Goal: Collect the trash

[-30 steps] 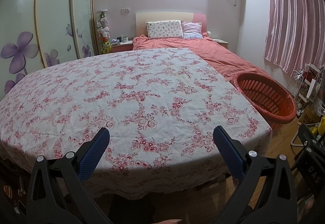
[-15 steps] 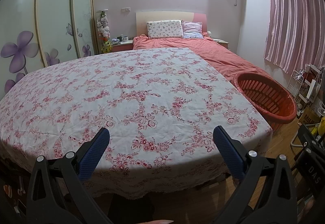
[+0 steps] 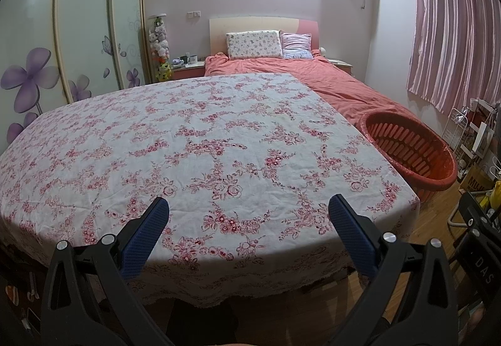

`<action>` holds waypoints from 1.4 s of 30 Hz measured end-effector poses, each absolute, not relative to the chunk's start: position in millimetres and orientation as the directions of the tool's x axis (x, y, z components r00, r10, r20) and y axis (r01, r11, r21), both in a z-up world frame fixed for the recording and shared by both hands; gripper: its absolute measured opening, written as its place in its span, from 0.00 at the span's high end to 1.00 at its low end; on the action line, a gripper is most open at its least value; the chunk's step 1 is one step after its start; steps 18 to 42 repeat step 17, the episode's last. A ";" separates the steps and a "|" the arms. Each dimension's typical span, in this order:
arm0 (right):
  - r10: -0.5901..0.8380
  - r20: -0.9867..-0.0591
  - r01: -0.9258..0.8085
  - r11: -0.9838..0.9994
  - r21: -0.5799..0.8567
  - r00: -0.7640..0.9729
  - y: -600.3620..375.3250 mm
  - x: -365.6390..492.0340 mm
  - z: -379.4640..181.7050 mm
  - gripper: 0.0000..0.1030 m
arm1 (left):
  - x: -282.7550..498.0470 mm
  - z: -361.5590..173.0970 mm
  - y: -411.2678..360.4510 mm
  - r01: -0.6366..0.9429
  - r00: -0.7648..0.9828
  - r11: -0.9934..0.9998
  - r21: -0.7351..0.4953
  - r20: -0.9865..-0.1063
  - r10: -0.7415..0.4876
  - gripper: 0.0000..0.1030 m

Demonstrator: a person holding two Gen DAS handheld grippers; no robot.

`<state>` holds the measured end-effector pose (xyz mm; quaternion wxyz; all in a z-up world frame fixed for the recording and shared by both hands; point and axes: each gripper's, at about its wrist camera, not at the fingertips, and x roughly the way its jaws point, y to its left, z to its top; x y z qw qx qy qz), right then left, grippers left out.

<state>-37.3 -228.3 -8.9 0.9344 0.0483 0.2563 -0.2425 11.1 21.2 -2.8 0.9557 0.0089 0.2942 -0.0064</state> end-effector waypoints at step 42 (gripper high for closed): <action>-0.421 -0.505 0.470 0.882 -0.033 0.754 -224.1 -35.8 -12.3 0.04 | 10.7 -1.9 23.2 0.019 0.828 1.000 0.016 -0.561 -0.007 0.03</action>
